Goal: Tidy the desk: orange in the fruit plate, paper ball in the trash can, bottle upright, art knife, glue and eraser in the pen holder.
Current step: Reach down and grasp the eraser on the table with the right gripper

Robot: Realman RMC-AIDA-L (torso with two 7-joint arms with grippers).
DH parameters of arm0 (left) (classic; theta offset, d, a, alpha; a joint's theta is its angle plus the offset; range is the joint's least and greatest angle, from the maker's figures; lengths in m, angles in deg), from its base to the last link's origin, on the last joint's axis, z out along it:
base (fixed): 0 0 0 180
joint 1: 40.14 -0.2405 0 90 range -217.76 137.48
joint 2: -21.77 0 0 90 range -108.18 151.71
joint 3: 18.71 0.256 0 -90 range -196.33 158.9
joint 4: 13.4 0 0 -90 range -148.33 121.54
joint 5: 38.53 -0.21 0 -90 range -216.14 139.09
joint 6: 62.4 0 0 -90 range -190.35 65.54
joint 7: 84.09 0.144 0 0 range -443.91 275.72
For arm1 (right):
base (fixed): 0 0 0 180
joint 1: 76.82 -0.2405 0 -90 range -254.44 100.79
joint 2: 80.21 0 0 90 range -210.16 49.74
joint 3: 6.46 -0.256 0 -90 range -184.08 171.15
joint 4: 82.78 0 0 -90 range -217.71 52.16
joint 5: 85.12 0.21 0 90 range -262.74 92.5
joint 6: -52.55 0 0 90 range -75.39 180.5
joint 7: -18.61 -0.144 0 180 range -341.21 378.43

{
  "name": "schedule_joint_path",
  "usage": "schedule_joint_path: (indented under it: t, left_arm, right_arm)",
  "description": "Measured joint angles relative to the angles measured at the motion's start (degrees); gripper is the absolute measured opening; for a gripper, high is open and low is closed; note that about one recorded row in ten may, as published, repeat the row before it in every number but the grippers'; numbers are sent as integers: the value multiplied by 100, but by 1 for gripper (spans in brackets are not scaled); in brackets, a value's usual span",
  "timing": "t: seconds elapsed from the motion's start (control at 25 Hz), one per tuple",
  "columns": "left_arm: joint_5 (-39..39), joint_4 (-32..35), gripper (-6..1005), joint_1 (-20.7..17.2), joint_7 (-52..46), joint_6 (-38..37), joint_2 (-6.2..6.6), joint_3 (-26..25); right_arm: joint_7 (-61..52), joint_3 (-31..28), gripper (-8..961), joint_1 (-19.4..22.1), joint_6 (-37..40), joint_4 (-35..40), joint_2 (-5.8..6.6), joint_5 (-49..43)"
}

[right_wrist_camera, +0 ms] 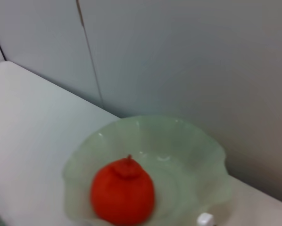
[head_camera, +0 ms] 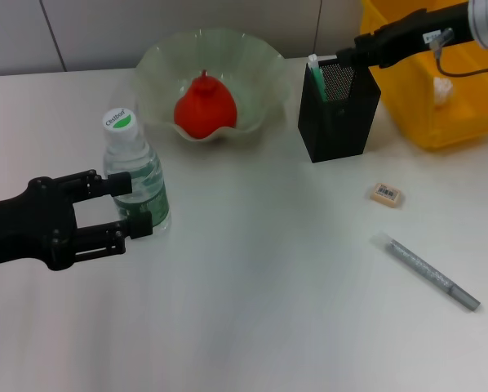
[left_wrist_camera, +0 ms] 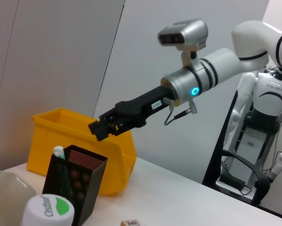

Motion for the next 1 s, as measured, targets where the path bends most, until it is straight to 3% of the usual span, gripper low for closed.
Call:
schedule_joint_path:
  t: [0.24,0.36,0.56,0.8,1.0]
  left_arm:
    - [8,-64,742,-5,8,-7,-5,0]
    - [8,-64,742,-4,8,-12,-10,0]
    - [11,-64,742,-2,16,-21,-13,0]
    - [6,-114,742,20,62,-31,-12,0]
    - [-9,-133,742,15,87,-40,-12,0]
  right_arm:
    - [-696,4,415,-218,1125,-691,-6,-307]
    - [-1086,9,411,-469,1963,-1221,-6,-860]
    - [-1405,18,400,-720,2683,-1621,25,-1550]
    - [-1422,19,390,-785,2667,-1564,5,-2138]
    - [-1360,18,391,-763,2010,-1226,3,-2851]
